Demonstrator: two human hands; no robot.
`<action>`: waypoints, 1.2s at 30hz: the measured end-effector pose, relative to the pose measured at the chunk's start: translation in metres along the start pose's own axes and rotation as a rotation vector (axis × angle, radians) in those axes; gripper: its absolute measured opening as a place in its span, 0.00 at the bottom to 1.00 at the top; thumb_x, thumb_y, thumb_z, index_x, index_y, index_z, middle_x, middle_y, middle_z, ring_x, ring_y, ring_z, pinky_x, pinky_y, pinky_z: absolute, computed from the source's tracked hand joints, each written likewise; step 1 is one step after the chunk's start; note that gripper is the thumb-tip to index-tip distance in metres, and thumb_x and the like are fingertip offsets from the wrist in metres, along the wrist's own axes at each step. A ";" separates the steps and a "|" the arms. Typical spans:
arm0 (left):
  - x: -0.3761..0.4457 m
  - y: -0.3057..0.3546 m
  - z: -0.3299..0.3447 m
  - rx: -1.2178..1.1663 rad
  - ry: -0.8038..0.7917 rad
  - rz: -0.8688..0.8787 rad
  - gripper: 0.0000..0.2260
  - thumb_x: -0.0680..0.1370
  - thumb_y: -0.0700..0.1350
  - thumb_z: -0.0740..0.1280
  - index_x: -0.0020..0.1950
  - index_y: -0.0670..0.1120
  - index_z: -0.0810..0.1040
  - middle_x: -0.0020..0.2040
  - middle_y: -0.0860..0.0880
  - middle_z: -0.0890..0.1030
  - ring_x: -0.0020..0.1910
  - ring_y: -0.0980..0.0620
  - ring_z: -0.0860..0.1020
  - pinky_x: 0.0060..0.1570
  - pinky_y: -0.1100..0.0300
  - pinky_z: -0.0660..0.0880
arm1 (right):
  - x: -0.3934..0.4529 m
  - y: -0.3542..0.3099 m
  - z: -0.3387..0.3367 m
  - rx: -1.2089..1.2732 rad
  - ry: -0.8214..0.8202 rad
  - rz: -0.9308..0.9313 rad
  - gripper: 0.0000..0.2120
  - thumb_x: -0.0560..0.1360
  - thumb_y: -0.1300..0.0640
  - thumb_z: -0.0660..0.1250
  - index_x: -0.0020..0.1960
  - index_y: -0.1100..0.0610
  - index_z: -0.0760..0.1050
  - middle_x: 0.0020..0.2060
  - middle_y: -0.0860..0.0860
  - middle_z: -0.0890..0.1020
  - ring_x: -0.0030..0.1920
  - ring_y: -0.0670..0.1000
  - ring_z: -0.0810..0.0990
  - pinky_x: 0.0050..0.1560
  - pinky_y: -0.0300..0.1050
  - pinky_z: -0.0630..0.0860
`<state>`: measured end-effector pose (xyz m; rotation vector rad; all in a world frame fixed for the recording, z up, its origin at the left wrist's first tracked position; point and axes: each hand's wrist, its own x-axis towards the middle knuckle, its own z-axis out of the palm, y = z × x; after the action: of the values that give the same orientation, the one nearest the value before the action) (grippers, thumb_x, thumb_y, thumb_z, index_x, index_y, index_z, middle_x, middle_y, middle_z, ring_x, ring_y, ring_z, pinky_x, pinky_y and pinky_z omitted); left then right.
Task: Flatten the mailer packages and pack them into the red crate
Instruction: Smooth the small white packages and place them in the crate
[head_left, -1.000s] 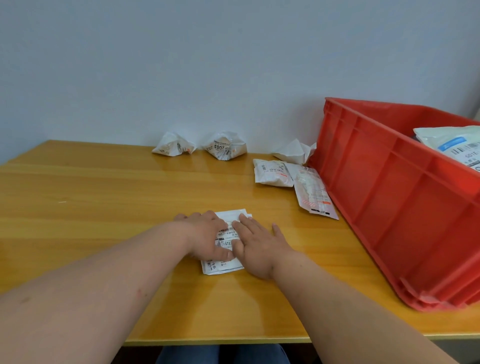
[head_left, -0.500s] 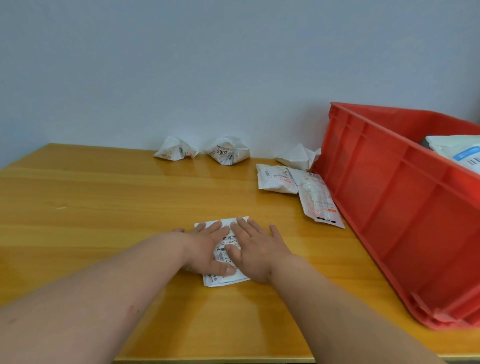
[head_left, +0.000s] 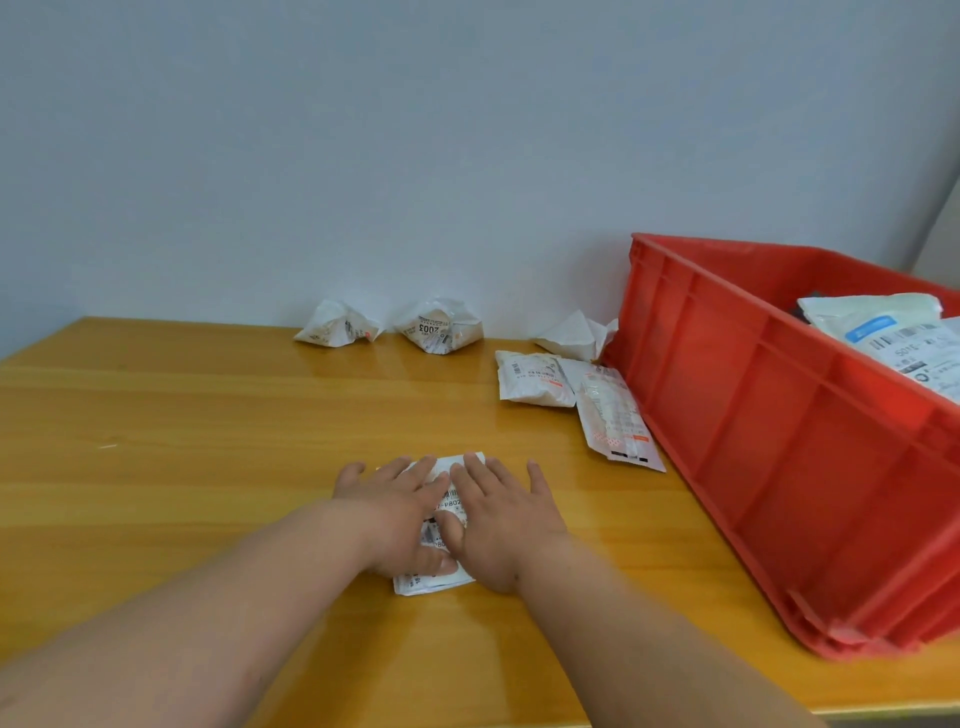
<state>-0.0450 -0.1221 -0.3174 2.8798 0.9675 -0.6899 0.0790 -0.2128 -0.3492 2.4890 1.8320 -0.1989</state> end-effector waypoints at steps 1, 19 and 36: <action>-0.001 0.001 0.000 -0.008 0.015 0.007 0.42 0.75 0.72 0.56 0.79 0.57 0.39 0.80 0.57 0.38 0.79 0.53 0.42 0.74 0.43 0.44 | -0.002 0.000 0.000 0.015 0.026 0.006 0.31 0.82 0.38 0.42 0.81 0.51 0.46 0.81 0.48 0.48 0.80 0.50 0.45 0.77 0.63 0.39; 0.002 0.004 -0.007 -1.010 0.138 -0.339 0.52 0.62 0.48 0.81 0.79 0.55 0.55 0.71 0.43 0.68 0.61 0.43 0.73 0.56 0.53 0.75 | -0.009 -0.004 -0.030 0.478 -0.109 0.320 0.27 0.79 0.50 0.56 0.78 0.43 0.58 0.72 0.57 0.62 0.71 0.61 0.64 0.69 0.55 0.66; -0.028 0.011 -0.077 -2.026 0.308 -0.092 0.13 0.80 0.30 0.59 0.58 0.41 0.77 0.52 0.37 0.82 0.50 0.39 0.81 0.43 0.41 0.76 | -0.014 0.019 -0.107 1.200 0.121 0.338 0.41 0.74 0.65 0.59 0.75 0.33 0.46 0.59 0.55 0.77 0.55 0.58 0.80 0.56 0.59 0.80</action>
<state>-0.0279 -0.1345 -0.2378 1.0634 0.8449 0.5827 0.1006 -0.2201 -0.2425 3.4959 1.4583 -1.5401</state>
